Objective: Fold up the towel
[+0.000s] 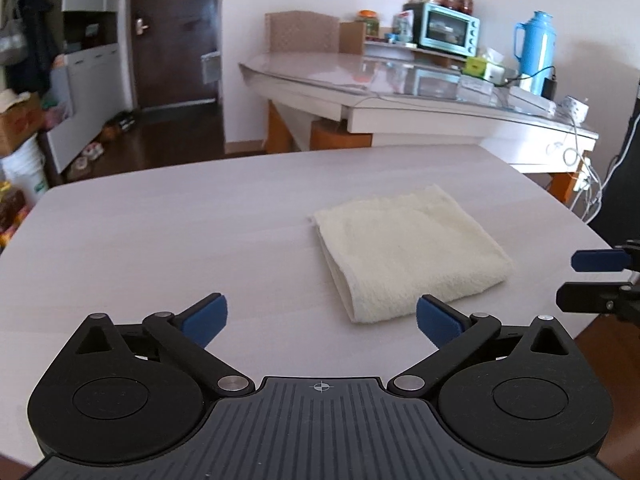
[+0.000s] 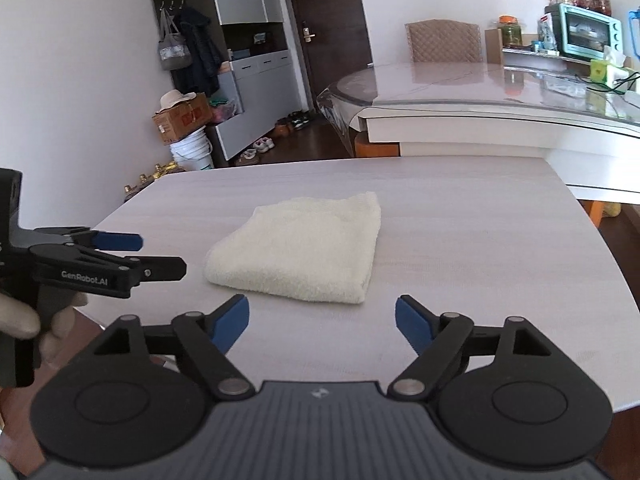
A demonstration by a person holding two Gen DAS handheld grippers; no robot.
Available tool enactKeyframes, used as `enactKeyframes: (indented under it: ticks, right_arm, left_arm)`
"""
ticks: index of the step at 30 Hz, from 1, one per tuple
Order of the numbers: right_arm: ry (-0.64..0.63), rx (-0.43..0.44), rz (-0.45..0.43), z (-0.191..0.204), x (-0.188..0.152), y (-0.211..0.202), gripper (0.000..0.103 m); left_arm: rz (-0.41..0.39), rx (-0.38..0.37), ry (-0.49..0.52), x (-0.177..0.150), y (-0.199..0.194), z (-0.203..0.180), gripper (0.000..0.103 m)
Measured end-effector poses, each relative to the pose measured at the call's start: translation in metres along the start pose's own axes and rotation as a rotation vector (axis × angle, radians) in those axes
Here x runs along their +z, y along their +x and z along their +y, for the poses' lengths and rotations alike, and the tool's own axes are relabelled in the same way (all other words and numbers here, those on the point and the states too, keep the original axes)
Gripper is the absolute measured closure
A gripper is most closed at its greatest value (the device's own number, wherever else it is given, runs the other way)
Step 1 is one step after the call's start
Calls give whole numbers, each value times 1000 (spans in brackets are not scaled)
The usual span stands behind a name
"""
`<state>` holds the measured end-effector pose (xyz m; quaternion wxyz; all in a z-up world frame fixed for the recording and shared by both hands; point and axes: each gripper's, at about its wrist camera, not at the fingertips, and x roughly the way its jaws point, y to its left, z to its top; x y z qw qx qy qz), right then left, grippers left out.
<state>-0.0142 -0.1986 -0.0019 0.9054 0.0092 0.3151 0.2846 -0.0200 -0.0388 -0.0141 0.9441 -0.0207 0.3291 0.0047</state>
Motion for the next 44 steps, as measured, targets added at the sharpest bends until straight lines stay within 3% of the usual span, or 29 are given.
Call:
enactKeyframes:
  ticks: [15, 29, 32, 44]
  right_arm:
    - [-2, -12, -33, 15, -16, -28, 11]
    - [-3, -18, -61, 17, -16, -43, 11]
    - [-7, -15, -59, 18, -16, -44, 11]
    - [-14, -15, -49, 19, -14, -42, 11]
  left_arm:
    - [-33, -4, -95, -13, -26, -3, 0]
    - [-92, 12, -49, -7, -43, -24, 0]
    - [-82, 36, -49, -7, -40, -27, 0]
    - [-68, 8, -45, -7, -31, -29, 0]
